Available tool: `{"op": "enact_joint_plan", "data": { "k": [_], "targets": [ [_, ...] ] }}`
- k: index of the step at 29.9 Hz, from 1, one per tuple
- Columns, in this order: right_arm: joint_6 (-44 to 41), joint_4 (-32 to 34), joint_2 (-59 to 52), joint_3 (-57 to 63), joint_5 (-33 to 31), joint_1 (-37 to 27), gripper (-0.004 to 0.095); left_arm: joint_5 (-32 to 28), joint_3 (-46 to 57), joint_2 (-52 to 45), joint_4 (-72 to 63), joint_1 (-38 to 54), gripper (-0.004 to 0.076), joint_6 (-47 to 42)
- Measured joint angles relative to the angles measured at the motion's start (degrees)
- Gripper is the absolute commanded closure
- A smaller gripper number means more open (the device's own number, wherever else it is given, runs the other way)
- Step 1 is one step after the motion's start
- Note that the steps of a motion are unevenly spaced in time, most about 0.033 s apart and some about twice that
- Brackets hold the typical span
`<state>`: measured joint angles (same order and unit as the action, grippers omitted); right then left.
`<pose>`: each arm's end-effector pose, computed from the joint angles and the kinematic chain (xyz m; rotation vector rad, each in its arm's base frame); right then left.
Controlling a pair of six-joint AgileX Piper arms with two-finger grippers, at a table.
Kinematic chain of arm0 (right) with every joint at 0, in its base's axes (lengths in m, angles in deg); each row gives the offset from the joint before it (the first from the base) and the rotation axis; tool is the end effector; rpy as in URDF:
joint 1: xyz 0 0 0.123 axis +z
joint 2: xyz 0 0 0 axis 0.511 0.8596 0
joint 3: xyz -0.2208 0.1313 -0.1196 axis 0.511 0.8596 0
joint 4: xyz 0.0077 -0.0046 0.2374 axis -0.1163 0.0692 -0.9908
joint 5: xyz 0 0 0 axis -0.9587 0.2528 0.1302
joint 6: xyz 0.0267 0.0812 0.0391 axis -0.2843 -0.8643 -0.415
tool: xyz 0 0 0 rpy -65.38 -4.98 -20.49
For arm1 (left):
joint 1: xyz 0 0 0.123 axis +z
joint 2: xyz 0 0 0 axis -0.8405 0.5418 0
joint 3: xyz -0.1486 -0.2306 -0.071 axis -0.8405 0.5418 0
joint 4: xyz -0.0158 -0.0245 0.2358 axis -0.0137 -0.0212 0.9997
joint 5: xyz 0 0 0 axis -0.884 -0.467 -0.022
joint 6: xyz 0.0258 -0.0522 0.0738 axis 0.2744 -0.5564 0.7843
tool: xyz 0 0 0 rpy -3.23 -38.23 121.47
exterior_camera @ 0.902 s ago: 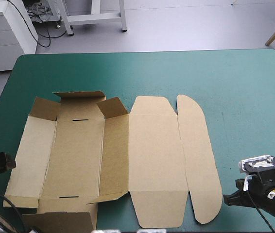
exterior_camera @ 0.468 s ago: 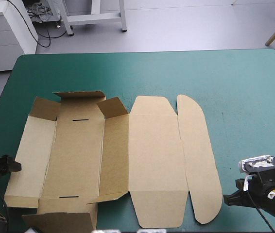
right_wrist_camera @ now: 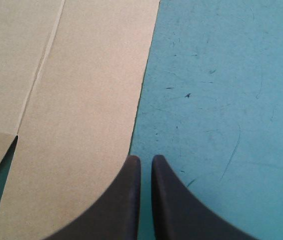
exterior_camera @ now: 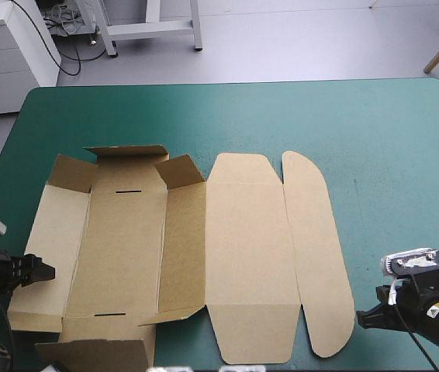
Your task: Fold the box
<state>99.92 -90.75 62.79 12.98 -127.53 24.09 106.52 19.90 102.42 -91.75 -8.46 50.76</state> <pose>0.0660 0.0157 0.2740 -0.2869 2.4383 0.1453 0.1627 0.1166 0.2230 -0.2408 2.7919 -0.6257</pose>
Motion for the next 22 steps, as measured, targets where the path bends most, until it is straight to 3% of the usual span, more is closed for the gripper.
{"op": "enact_joint_plan", "data": {
  "k": [5, 10, 22],
  "targets": [
    [0.0, 0.0, 0.0, 0.0, 0.0, 0.0, 0.0871, -0.2, -0.6, 0.0, 0.0, -0.5, 0.0599, 0.1],
    [0.0, 0.0, 0.0, 0.0, 0.0, 0.0, 0.0886, 0.3, -0.7, 0.0, -0.1, -0.5, 0.0733, 0.2],
    [0.0, 0.0, 0.0, 0.0, 0.0, 0.0, 0.0897, 2.5, -1.0, -0.1, -1.1, -0.5, 0.0734, 0.2]
  ]
}}
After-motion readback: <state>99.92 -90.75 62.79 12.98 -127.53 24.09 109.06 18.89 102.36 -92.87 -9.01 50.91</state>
